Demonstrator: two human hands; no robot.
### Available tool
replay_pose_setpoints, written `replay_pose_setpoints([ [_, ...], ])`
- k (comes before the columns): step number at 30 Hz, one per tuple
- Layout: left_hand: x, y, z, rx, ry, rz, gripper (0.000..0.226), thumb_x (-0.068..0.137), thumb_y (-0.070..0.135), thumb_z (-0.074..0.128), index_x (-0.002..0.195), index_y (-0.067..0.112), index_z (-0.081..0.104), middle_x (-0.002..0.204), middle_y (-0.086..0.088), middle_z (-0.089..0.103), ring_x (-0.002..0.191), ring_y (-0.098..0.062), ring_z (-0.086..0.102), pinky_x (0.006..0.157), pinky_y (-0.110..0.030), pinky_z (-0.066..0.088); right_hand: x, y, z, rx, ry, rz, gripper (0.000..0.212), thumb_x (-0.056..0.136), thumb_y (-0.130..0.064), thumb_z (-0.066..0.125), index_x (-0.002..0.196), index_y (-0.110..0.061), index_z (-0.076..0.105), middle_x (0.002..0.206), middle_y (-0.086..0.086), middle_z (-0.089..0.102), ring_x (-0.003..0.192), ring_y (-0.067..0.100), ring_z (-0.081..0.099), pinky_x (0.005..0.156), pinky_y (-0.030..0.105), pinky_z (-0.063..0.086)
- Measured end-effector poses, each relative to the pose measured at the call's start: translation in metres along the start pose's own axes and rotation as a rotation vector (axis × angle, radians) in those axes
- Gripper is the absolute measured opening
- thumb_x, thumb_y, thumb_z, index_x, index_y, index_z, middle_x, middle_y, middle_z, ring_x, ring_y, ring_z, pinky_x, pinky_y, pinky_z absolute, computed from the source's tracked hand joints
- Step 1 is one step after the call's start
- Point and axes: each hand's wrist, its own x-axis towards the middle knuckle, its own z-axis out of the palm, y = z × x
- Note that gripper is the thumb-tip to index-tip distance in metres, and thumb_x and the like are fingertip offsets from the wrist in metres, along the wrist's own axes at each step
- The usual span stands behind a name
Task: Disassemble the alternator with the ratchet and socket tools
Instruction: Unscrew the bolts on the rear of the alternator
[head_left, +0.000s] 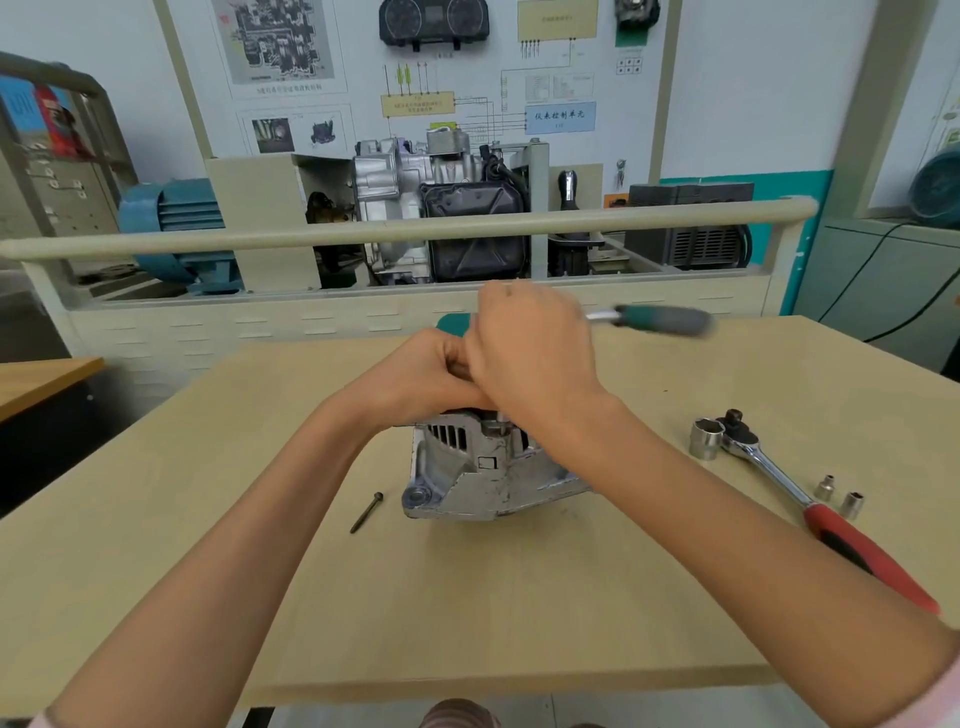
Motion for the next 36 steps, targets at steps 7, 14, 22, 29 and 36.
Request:
replay_pose_setpoints([
  [7,-0.006,0.003,-0.004,-0.029,-0.06,-0.018,0.03,0.081,-0.003,0.067,0.067,0.023,0.07,0.062,0.012,0.069,0.062,0.003,0.064,0.058,-0.006,0.045,-0.003,0.0,-0.004,-0.045,0.048,-0.056,0.013,0.092,-0.019,0.043,0.09,-0.011,0.052,0.087,0.008,0.058,0.082,0.028,0.056,0.065,0.032,0.026],
  [14,-0.005,0.0,-0.005,0.026,0.006,0.002,0.006,0.077,-0.001,0.07,0.081,0.003,0.07,0.072,-0.002,0.068,0.068,0.0,0.062,0.062,-0.013,0.049,-0.004,0.0,-0.01,0.437,0.06,-0.201,0.022,0.08,-0.011,0.059,0.062,-0.007,0.047,0.06,0.004,0.046,0.06,0.02,0.042,0.062,0.026,0.025],
  [22,-0.003,-0.003,0.001,0.055,0.041,-0.009,0.051,0.075,-0.008,0.066,0.039,0.025,0.055,0.039,0.015,0.049,0.041,0.004,0.044,0.046,-0.004,0.033,-0.01,-0.016,-0.009,-0.228,0.047,0.014,0.021,0.088,-0.021,0.039,0.093,-0.01,0.057,0.087,0.007,0.06,0.077,0.025,0.058,0.061,0.032,0.027],
  [29,-0.007,0.003,-0.001,0.022,-0.013,-0.012,0.01,0.08,0.0,0.068,0.088,-0.007,0.067,0.083,-0.02,0.069,0.072,-0.014,0.064,0.063,-0.014,0.05,-0.004,0.002,-0.011,0.612,0.069,-0.149,0.03,0.084,-0.009,0.051,0.058,-0.014,0.037,0.053,-0.01,0.031,0.056,0.014,0.035,0.059,0.026,0.022],
  [36,-0.005,0.003,0.006,0.061,0.087,-0.018,0.054,0.074,-0.012,0.067,0.038,0.026,0.05,0.035,0.014,0.047,0.036,0.004,0.041,0.042,-0.004,0.03,-0.005,-0.014,-0.007,-0.203,-0.019,0.028,0.019,0.087,-0.019,0.043,0.095,-0.008,0.057,0.092,0.01,0.061,0.082,0.028,0.058,0.064,0.032,0.025],
])
